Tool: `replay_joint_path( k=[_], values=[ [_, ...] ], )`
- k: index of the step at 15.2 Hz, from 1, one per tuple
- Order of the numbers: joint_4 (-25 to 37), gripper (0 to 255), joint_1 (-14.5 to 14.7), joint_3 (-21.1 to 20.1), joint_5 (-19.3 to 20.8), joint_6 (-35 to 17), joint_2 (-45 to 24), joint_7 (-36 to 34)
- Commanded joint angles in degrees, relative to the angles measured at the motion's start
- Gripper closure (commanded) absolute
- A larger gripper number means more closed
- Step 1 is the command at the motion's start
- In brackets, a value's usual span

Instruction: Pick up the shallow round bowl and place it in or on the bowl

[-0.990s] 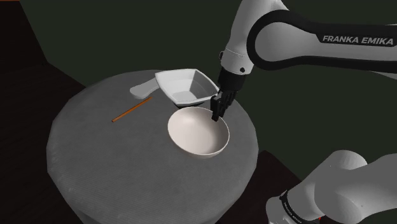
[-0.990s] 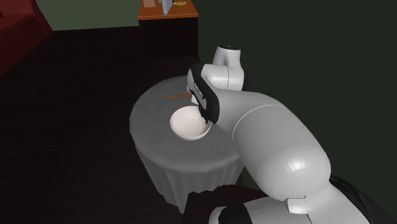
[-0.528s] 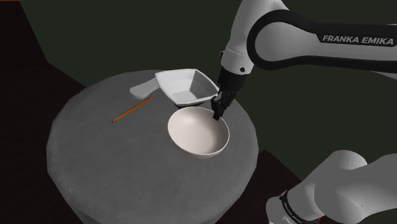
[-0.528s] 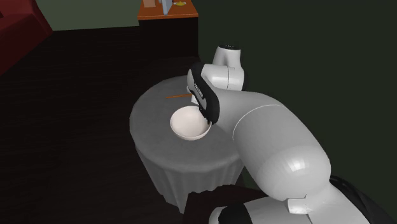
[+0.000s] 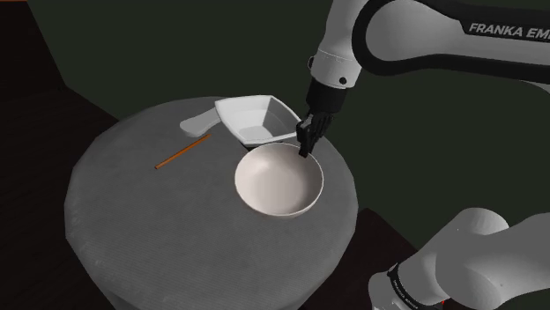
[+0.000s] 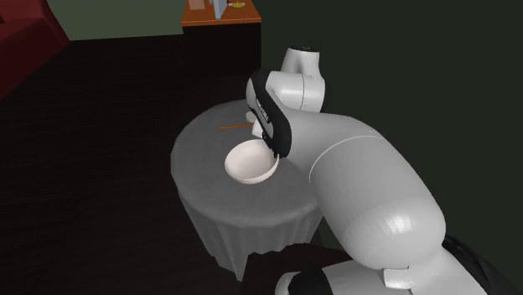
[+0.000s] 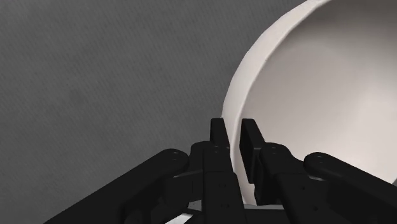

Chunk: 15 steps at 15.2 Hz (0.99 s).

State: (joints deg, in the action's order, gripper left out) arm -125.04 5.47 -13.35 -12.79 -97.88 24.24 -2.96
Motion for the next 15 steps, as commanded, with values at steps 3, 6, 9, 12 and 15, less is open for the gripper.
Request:
replay_joint_path(
  k=[3, 6, 9, 12, 15],
  values=[
    [3.19, 255, -0.1, 0.23, 0.23, 2.97, -0.19, -0.41],
    [5.69, 255, -0.17, 0.39, 0.39, 5.22, -0.42, -0.72],
    [8.29, 255, -0.23, 0.54, 0.54, 7.46, -0.77, -1.04],
    [11.01, 255, -0.3, 0.68, 0.69, 9.71, -1.22, -1.37],
    [13.84, 255, -0.36, 0.8, 0.83, 11.95, -1.79, -1.73]
  ],
)
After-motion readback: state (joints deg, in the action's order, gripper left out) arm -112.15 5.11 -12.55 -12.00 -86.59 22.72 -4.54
